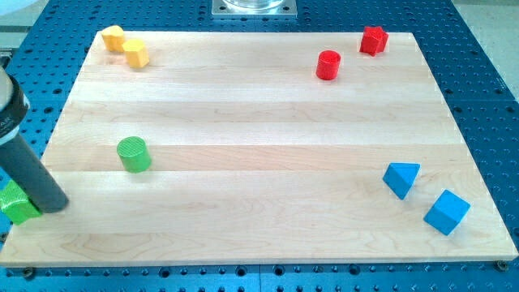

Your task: Adjust the green blocks diagonal to each other

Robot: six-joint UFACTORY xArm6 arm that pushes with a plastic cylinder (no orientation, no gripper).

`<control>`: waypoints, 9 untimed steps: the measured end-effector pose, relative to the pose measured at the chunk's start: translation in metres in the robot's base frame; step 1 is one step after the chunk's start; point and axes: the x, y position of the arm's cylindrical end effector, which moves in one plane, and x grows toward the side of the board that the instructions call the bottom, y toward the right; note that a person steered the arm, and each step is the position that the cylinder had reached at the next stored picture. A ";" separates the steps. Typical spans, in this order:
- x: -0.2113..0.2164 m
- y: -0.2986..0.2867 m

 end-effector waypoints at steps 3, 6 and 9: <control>-0.006 0.067; -0.009 0.067; -0.063 0.103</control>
